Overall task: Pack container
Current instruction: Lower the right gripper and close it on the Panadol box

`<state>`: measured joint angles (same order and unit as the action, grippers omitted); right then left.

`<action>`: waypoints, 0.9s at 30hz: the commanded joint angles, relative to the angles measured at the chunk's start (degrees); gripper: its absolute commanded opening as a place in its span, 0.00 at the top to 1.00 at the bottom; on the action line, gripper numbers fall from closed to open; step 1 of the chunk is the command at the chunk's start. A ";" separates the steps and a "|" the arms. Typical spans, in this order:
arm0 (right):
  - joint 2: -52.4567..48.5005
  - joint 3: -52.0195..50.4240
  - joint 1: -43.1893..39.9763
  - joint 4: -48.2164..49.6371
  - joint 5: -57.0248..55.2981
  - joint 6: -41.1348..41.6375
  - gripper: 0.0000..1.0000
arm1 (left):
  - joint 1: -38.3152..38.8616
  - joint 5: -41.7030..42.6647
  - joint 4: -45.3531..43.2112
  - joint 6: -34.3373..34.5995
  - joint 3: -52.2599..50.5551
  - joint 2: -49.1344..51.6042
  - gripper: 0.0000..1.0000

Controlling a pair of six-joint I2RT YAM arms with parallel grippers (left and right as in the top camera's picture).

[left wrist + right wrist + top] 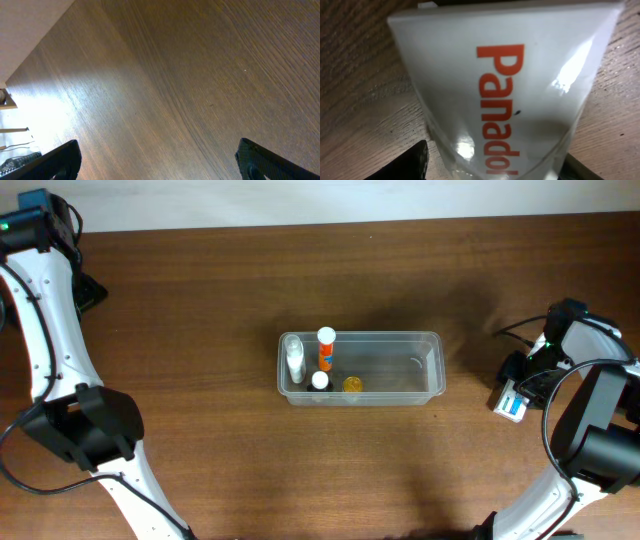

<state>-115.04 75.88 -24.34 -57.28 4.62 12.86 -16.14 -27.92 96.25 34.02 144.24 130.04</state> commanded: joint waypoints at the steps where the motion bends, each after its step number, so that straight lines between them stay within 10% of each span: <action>1: 0.46 -0.87 0.33 -0.33 0.98 0.96 0.37 | 0.11 -0.81 0.02 -0.46 1.07 0.17 0.00; 27: 0.46 -0.90 0.33 0.04 0.79 -1.92 0.37 | 0.22 -0.81 0.02 -0.46 1.07 0.17 0.01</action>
<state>-115.04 75.79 -24.34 -57.45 4.86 12.75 -16.14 -27.92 96.25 34.00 144.24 130.04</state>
